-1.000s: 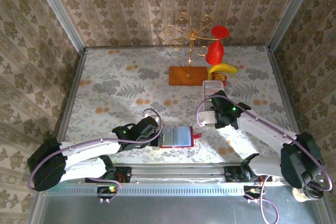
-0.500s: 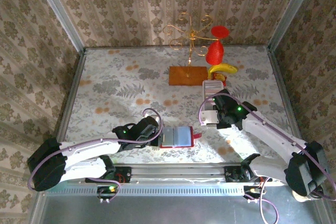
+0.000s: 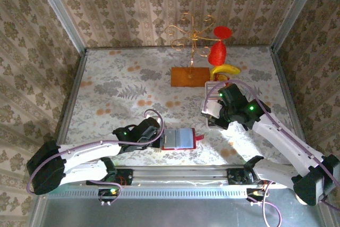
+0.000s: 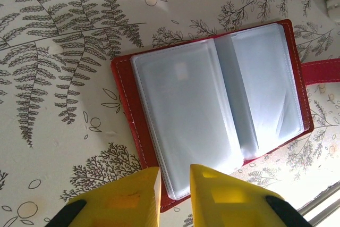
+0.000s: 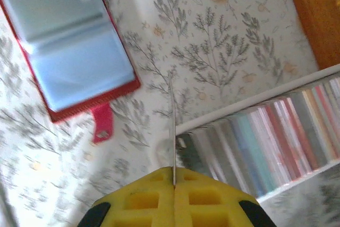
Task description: Put the credit cards into the card holder
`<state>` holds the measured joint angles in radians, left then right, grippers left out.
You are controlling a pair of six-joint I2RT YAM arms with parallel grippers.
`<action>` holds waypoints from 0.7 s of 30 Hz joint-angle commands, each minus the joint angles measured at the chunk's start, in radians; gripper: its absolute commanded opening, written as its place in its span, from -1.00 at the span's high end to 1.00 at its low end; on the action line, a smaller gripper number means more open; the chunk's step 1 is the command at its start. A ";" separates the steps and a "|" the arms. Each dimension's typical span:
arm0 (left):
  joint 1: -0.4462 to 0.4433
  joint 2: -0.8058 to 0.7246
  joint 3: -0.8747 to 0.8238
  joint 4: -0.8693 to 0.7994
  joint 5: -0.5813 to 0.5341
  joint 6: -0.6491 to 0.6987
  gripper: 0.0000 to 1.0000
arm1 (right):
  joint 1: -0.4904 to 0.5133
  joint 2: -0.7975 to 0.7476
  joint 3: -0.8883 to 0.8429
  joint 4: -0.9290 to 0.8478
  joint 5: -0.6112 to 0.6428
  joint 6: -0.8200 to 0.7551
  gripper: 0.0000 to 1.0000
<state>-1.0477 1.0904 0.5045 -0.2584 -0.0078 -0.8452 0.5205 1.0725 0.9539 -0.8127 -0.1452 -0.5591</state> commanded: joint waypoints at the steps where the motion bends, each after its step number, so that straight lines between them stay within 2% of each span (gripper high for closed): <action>1: -0.003 -0.021 0.035 -0.030 -0.007 -0.003 0.57 | 0.004 -0.003 0.028 -0.016 -0.059 0.407 1.00; 4: 0.002 -0.020 0.034 -0.012 0.005 -0.009 0.57 | 0.004 0.004 0.027 -0.010 -0.071 0.642 1.00; 6: 0.008 -0.017 0.034 -0.005 0.012 -0.017 0.57 | 0.004 -0.009 -0.008 0.043 -0.142 0.810 1.00; 9: 0.015 -0.012 0.030 0.009 0.015 -0.031 0.47 | 0.008 -0.057 -0.141 0.261 -0.264 1.122 1.00; 12: 0.022 -0.008 0.018 0.033 0.029 -0.046 0.31 | 0.031 -0.074 -0.252 0.454 -0.325 1.339 1.00; 17: 0.031 0.022 0.020 0.054 0.051 -0.051 0.07 | 0.114 -0.013 -0.316 0.561 -0.260 1.440 1.00; 21: 0.032 0.056 0.025 0.070 0.061 -0.060 -0.01 | 0.162 0.064 -0.352 0.664 -0.218 1.474 1.00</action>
<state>-1.0248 1.1263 0.5114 -0.2073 0.0338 -0.8909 0.6605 1.1007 0.6144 -0.2787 -0.3820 0.8135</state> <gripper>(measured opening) 0.503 0.044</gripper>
